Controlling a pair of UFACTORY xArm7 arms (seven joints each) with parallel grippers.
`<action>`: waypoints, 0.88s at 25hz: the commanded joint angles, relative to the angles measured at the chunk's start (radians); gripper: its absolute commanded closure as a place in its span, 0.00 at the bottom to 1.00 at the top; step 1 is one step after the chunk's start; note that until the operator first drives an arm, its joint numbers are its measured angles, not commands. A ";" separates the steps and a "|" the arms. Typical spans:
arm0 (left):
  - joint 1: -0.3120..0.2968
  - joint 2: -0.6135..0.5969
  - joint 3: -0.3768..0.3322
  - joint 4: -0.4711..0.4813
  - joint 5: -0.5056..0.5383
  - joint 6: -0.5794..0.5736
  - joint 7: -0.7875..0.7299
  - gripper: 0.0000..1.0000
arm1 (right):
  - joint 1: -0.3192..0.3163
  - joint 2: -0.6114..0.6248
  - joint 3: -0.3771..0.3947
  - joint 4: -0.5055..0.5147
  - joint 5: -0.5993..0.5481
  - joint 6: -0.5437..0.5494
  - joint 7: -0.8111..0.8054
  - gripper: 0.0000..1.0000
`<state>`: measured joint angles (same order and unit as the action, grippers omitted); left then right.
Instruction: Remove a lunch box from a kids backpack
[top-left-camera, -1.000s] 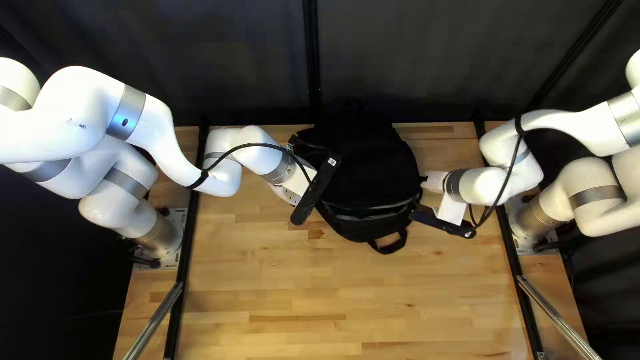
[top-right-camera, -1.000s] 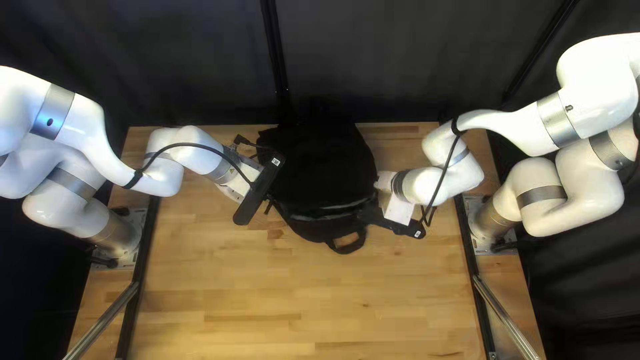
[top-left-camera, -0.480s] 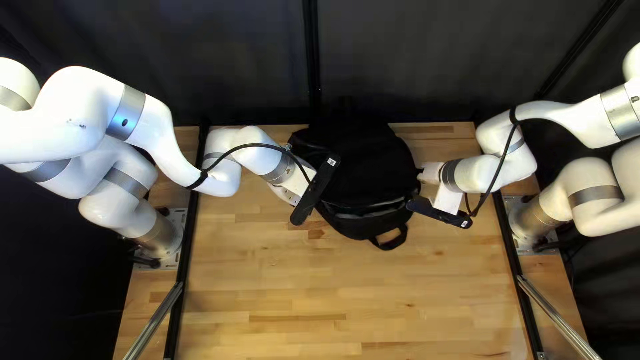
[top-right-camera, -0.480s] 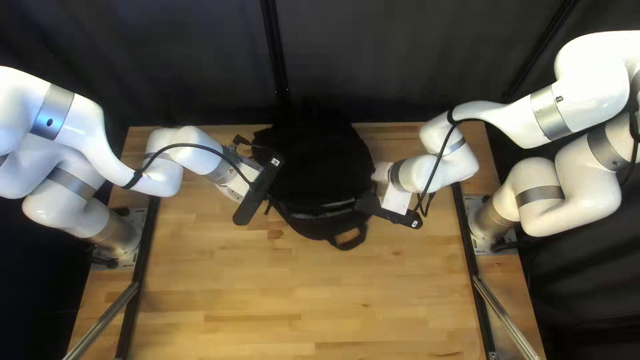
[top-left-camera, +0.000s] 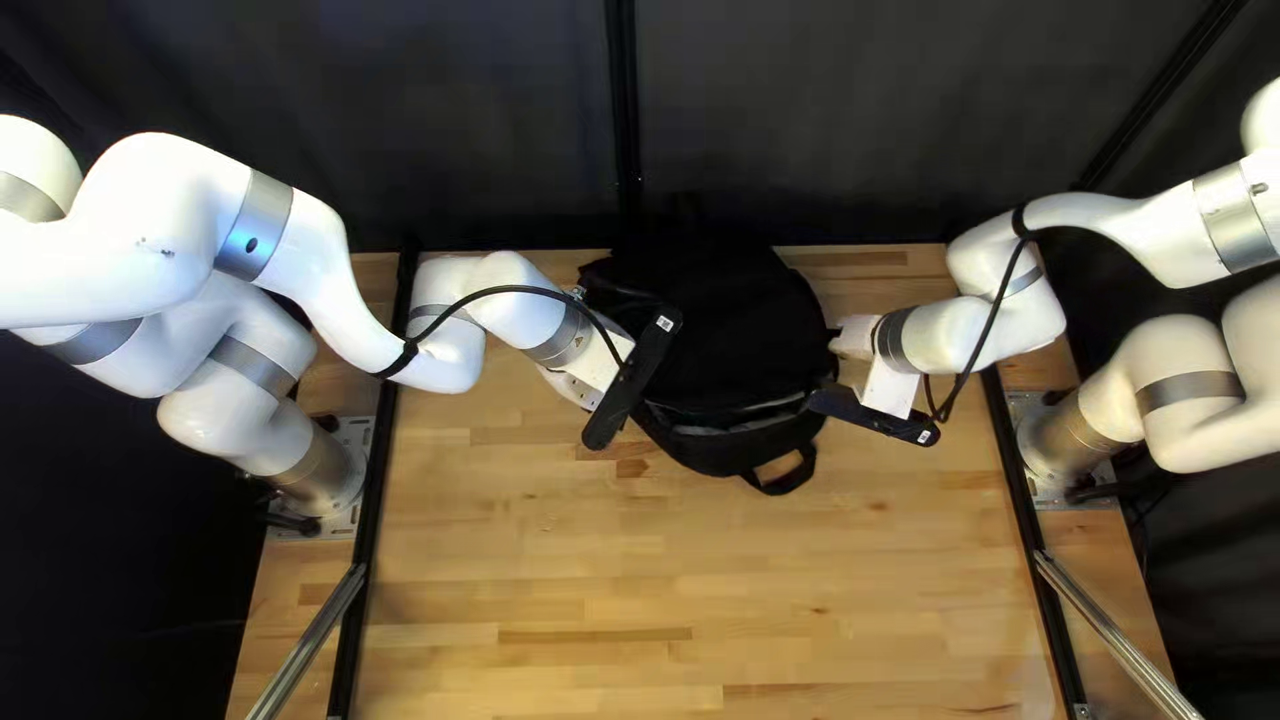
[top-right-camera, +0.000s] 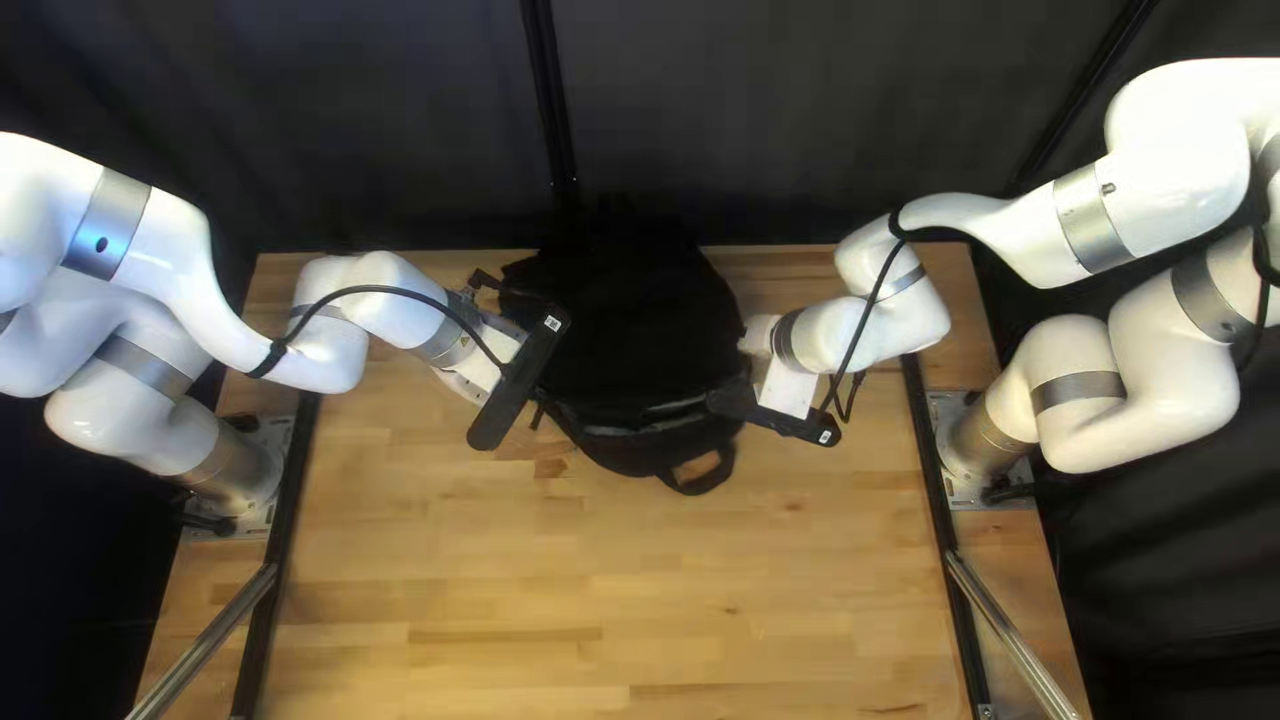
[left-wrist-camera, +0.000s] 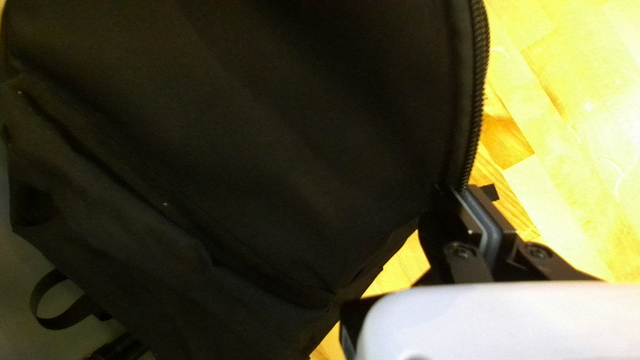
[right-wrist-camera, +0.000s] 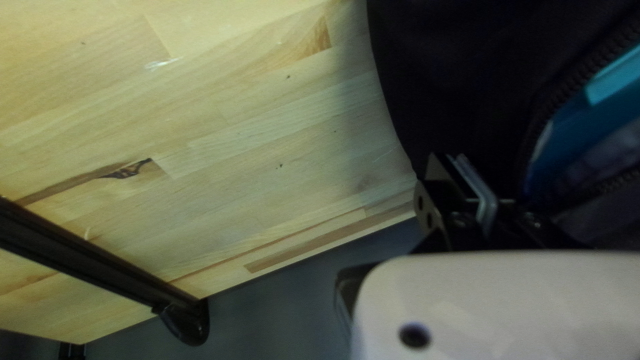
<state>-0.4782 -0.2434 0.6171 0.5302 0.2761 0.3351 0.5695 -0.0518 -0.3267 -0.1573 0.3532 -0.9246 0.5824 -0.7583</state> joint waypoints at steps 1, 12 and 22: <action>0.002 0.000 -0.002 -0.005 0.004 -0.005 -0.004 1.00 | -0.012 0.018 -0.011 0.002 -0.018 -0.020 0.000 1.00; 0.002 0.003 -0.002 -0.003 0.004 -0.009 -0.004 1.00 | -0.035 -0.031 -0.021 -0.033 -0.033 -0.018 0.021 1.00; 0.000 0.003 0.002 0.003 0.002 -0.009 0.006 1.00 | -0.041 -0.025 -0.034 -0.009 -0.013 -0.002 0.010 1.00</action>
<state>-0.4796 -0.2376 0.6186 0.5331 0.2776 0.3241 0.5741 -0.0956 -0.3566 -0.1948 0.3414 -0.9391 0.5790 -0.7534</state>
